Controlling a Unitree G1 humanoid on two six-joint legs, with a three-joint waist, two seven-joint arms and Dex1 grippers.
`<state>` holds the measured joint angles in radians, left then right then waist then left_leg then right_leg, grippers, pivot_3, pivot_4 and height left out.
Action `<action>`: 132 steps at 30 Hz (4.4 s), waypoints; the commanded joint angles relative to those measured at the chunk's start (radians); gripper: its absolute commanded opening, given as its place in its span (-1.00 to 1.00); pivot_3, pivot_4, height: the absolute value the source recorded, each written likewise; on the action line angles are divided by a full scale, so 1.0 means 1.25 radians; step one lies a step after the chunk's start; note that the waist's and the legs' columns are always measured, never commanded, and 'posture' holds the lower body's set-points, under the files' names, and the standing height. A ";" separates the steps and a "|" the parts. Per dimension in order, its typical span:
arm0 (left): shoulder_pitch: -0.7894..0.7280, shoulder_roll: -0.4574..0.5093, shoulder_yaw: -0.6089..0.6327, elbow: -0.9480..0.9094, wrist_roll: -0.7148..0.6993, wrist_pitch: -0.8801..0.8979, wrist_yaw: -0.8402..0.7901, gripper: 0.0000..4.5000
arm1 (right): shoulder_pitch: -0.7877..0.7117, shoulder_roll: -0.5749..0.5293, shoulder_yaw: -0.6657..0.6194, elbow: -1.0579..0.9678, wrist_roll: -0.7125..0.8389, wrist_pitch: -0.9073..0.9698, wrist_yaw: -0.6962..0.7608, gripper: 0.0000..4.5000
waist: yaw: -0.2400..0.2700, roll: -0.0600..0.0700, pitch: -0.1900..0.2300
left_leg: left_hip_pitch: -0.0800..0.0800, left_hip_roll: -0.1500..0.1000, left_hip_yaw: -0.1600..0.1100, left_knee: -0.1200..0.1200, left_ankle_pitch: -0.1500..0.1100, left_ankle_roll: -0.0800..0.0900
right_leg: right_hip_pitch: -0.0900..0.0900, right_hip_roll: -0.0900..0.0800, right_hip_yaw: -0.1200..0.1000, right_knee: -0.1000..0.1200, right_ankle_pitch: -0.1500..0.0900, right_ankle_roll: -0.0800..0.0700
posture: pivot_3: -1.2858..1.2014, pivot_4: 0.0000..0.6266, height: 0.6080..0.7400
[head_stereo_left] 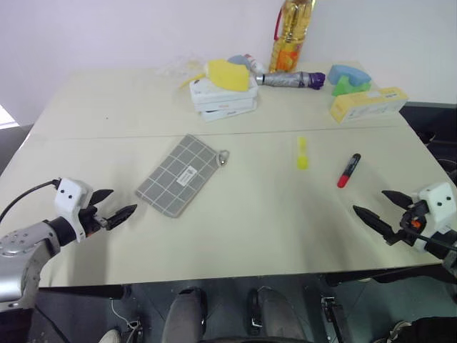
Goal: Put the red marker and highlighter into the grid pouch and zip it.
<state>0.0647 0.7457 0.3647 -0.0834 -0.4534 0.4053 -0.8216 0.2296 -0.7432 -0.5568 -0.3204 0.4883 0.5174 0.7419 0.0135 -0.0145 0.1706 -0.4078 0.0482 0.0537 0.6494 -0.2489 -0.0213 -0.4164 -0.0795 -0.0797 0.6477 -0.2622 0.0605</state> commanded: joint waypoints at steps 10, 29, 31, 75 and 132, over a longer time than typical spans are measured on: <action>-0.013 0.002 0.023 -0.006 0.002 -0.045 0.000 0.97 | -0.006 -0.009 -0.017 -0.045 0.017 0.009 -0.006 1.00 | 0.000 0.000 0.000 | 0.000 0.000 0.000 0.000 0.000 0.000 | 0.000 0.000 0.000 0.000 0.000 0.000 | 0.03 -0.52 1.00; -0.006 0.047 -0.072 -0.068 0.166 -0.294 -0.051 0.97 | -0.123 0.033 0.146 -0.157 0.063 0.064 -0.056 1.00 | 0.001 0.000 0.000 | -0.001 0.000 0.000 0.000 0.000 0.000 | 0.000 -0.001 0.000 0.000 0.000 0.000 | 0.03 -0.52 1.00; 0.005 0.069 -0.084 -0.065 0.195 -0.346 -0.075 0.97 | -0.137 0.044 0.170 -0.166 0.066 0.066 -0.064 1.00 | -0.001 0.000 0.000 | -0.001 0.000 0.000 0.000 0.000 0.000 | -0.001 -0.001 0.000 0.000 0.000 0.000 | 0.03 -0.52 1.00; -0.100 0.012 -0.323 0.165 0.525 -0.723 0.162 1.00 | -0.671 0.506 0.689 0.290 -0.218 0.065 -0.321 -0.07 | -0.003 0.008 -0.005 | 0.001 0.000 0.003 0.000 0.000 0.000 | 0.000 0.000 -0.001 0.002 0.002 0.002 | 0.03 -0.52 1.00; -0.155 -0.008 -0.360 0.213 0.603 -0.711 0.284 -0.98 | -0.745 0.706 0.609 0.516 -0.297 0.097 -0.376 -1.00 | -0.026 0.009 -0.006 | 0.000 0.002 0.001 -0.003 0.000 0.000 | -0.004 -0.001 -0.001 0.005 0.002 0.002 | 0.03 -0.52 1.00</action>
<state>-0.1479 0.7332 -0.0891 0.1581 0.3091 -0.4901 -0.4587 -0.7060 0.1304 0.2160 0.3687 0.1121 0.6552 0.2729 -0.0196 -0.0037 0.1631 -0.4080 0.0510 0.0556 0.6462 -0.2485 -0.0215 -0.4219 -0.0809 -0.0805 0.6540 -0.2600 0.0629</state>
